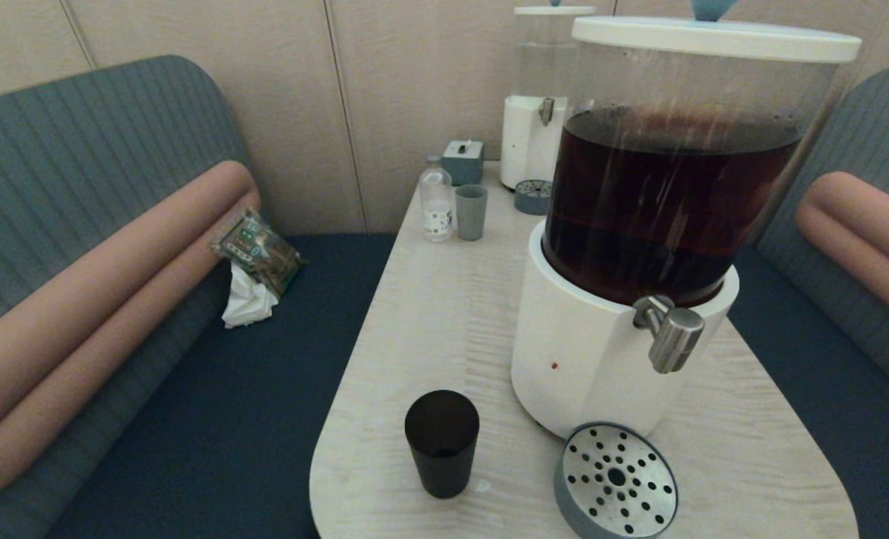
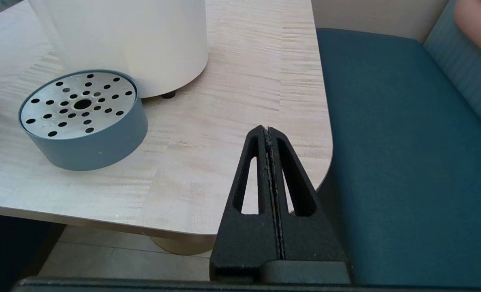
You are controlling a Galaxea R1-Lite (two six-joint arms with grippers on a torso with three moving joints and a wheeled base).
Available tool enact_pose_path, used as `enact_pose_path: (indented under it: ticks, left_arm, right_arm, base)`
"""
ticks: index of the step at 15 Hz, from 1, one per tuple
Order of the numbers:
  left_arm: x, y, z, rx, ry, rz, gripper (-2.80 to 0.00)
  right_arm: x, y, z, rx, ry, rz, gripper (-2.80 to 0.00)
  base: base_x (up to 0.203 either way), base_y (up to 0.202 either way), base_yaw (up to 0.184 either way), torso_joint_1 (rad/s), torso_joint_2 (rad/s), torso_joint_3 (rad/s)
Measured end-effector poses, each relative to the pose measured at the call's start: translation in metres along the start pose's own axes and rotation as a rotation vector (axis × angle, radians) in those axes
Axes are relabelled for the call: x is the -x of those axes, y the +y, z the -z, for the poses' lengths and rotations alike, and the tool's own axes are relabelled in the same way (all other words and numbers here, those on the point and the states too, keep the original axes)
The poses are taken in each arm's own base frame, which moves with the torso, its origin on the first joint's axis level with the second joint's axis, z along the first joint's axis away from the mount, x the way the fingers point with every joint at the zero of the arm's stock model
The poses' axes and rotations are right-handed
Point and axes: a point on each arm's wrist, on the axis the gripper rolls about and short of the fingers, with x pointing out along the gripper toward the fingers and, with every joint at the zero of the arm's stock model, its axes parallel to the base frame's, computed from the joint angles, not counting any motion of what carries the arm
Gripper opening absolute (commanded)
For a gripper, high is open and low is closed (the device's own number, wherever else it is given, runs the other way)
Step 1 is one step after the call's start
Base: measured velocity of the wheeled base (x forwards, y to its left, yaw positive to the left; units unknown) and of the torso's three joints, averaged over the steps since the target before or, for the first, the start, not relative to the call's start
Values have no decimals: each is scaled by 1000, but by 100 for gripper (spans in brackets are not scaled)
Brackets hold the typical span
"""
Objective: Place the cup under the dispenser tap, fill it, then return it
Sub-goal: Pick up the cup
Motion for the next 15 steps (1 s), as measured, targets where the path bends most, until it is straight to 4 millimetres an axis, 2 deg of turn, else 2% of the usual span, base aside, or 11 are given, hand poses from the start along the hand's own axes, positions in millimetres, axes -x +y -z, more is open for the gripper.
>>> enact_pose_path:
  ticks: [7, 11, 15]
  left_arm:
    - [0, 0, -2, 1, -6, 2, -280]
    - [8, -2, -23, 7, -68, 45, -280]
    - [14, -6, -34, 41, -51, 215, -280]
  right_arm:
    - [0, 0, 0, 2, -1, 0, -280]
    - [0, 0, 0, 3, -1, 0, -280]
    - [0, 0, 0, 3, -1, -1, -280]
  base:
    - [0, 0, 0, 0, 0, 0]
    - [0, 0, 0, 0, 0, 0]
    - [0, 0, 0, 0, 0, 0]
